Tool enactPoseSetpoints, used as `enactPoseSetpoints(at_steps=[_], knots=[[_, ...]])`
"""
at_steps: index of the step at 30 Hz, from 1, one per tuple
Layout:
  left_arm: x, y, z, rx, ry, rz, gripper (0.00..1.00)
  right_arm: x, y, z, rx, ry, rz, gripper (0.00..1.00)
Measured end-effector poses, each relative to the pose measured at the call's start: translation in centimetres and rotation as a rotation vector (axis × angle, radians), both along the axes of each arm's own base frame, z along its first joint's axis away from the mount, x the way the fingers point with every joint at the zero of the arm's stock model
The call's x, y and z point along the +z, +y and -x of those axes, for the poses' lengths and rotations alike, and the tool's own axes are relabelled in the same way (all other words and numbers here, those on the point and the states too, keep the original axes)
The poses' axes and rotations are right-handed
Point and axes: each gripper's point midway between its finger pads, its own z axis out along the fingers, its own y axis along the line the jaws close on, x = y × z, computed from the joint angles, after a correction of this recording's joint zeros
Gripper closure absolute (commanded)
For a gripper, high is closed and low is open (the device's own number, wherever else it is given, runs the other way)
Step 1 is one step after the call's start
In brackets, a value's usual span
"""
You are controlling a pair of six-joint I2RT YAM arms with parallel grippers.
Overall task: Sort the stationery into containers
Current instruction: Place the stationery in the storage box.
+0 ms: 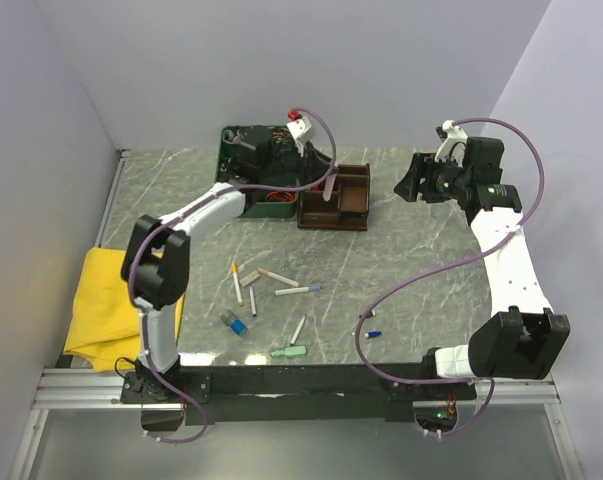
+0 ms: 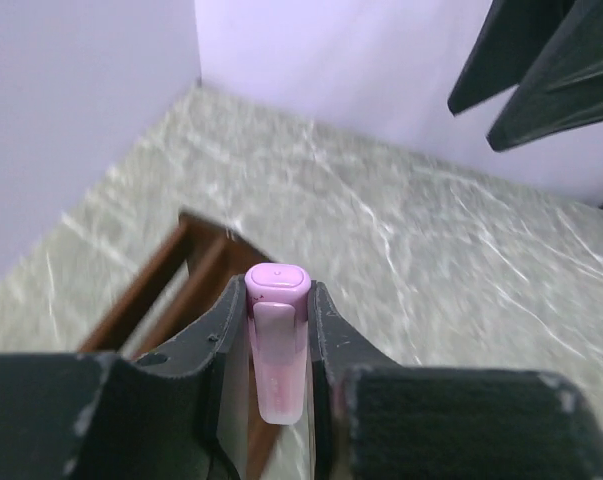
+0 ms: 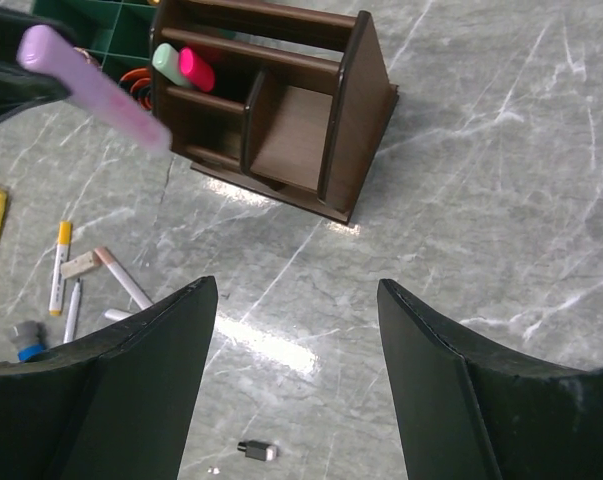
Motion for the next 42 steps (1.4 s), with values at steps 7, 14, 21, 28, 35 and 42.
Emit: enactPoseSetpoints(at_steps=[7, 14, 21, 28, 35, 42], knots=[[-0.7, -2.5, -2.3, -0.022, -0.14, 0.091, 0.99, -0.1, -0.4, -0.1, -0.011, -0.005, 0.024, 0.27], [-1.1, -2.8, -3.4, -0.004, -0.212, 0.11, 0.99, -0.3, -0.7, -0.2, -0.019, -0.003, 0.039, 0.27], [-1.2, -2.6, -4.0, 0.02, -0.273, 0.094, 0.99, -1.1, -0.8, 0.0, -0.024, 0.015, 0.041, 0.27], [-3.5, -1.6, -4.9, 0.06, -0.288, 0.036, 0.99, -1.6, -0.8, 0.1, -0.024, 0.029, 0.04, 0.27], [-6.1, -0.3, -5.5, 0.095, -0.266, -0.011, 0.93, -2.0, -0.8, -0.1, -0.024, 0.037, 0.038, 0.27], [-8.0, 0.7, -5.8, 0.133, -0.243, -0.046, 0.65, -2.5, -0.7, -0.3, -0.027, 0.053, 0.033, 0.27]])
